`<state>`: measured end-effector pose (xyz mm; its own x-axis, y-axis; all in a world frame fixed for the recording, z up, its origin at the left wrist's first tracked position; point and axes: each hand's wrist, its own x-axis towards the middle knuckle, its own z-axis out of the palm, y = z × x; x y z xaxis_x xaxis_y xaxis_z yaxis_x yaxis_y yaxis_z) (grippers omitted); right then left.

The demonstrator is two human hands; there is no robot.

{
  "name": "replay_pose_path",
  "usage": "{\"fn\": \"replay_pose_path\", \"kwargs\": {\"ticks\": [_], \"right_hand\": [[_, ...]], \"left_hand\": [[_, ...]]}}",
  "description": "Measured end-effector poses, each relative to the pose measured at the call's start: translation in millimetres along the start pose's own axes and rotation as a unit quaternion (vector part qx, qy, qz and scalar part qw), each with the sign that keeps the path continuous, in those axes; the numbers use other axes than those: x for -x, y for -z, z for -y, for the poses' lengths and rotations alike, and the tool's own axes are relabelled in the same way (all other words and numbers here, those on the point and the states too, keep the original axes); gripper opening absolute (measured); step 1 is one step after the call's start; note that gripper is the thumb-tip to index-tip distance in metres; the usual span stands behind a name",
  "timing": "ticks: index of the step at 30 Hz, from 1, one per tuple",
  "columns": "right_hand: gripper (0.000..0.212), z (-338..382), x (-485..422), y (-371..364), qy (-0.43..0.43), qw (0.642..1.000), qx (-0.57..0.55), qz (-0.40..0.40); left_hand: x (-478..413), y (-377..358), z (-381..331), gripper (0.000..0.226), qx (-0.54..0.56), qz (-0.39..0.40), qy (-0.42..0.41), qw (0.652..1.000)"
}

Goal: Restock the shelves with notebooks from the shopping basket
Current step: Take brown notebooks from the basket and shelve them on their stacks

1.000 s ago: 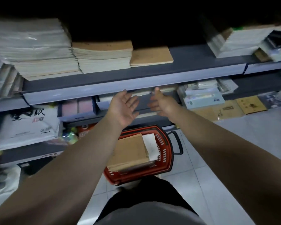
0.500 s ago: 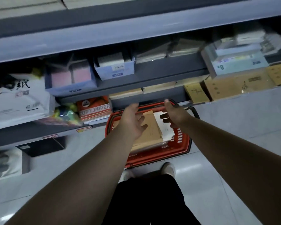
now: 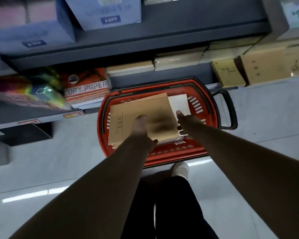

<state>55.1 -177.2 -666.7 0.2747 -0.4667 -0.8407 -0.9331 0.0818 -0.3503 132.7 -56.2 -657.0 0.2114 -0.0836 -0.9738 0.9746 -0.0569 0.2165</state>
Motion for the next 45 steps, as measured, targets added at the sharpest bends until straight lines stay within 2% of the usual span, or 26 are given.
{"fn": "replay_pose_path", "kwargs": {"ticks": [2, 5, 9, 14, 16, 19, 21, 23, 25, 27, 29, 31, 33, 35, 36, 39, 42, 43, 45], "right_hand": [[0.063, -8, -5, -5, 0.0, 1.0, 0.022, -0.003], [0.057, -18, -14, -15, -0.01, 0.999, 0.046, 0.011], [0.025, -28, -25, -25, -0.016, 0.995, 0.096, 0.015], [0.023, -36, -27, -26, -0.014, 0.996, 0.086, 0.013], [0.019, -38, -28, -29, -0.012, 0.997, 0.073, 0.006], [0.027, -35, -30, -34, -0.011, 0.999, 0.051, -0.011], [0.017, -29, -31, -37, -0.009, 0.999, 0.049, -0.021], [0.018, -22, -32, -42, -0.009, 0.999, 0.015, -0.027], [0.018, -15, -30, -48, -0.014, 0.997, -0.07, -0.008], [0.019, -9, -26, -54, -0.022, 0.99, -0.137, 0.025], [0.021, -9, -20, -58, -0.043, 0.98, -0.18, 0.067], [0.019, -14, -16, -61, -0.061, 0.967, -0.217, 0.115], [0.015, -21, -12, -63, -0.06, 0.962, -0.223, 0.148], [0.01, -28, -12, -61, -0.051, 0.962, -0.231, 0.137], [0.011, -30, -13, -58, -0.045, 0.963, -0.234, 0.126], [0.033, -36, -18, -41, -0.024, 0.97, -0.228, 0.075], [0.064, -40, -20, -18, -0.033, 0.97, -0.242, -0.004], [0.065, -41, -21, -11, -0.022, 0.972, -0.231, -0.022], [0.051, -39, -18, 2, -0.009, 0.981, -0.193, -0.03]], "left_hand": [[-9, 0, 7, 0.055, -0.006, 0.001, 0.007, 1.0], [-18, 1, 19, 0.053, 0.027, 0.001, 0.036, 0.999], [-23, 9, 30, 0.037, 0.066, 0.026, 0.079, 0.994], [-32, 21, 35, 0.044, 0.068, 0.018, 0.085, 0.994], [-35, 23, 36, 0.041, 0.078, 0.013, 0.085, 0.993], [-40, 25, 37, 0.034, 0.082, 0.012, 0.076, 0.994], [-43, 24, 37, 0.035, 0.096, 0.025, 0.069, 0.993], [-45, 22, 37, 0.036, 0.117, 0.032, 0.059, 0.991], [-47, 21, 36, 0.035, 0.127, 0.032, 0.044, 0.99], [-48, 21, 32, 0.032, 0.128, 0.035, 0.034, 0.991], [-51, 22, 28, 0.021, 0.079, 0.033, -0.004, 0.996], [-63, 21, 23, 0.013, 0.091, -0.014, -0.011, 0.996], [-63, 24, 23, 0.021, 0.06, -0.025, -0.039, 0.997], [-59, 29, 26, 0.032, 0.035, -0.044, -0.037, 0.998], [-54, 30, 27, 0.031, 0.056, -0.036, -0.039, 0.997], [-45, 35, 34, 0.031, 0.098, -0.011, -0.034, 0.995], [-30, 38, 39, 0.034, 0.061, 0.005, -0.025, 0.998], [-25, 38, 39, 0.033, 0.04, 0.008, -0.028, 0.999], [-13, 35, 38, 0.032, 0.009, 0.018, -0.038, 0.999]]}}
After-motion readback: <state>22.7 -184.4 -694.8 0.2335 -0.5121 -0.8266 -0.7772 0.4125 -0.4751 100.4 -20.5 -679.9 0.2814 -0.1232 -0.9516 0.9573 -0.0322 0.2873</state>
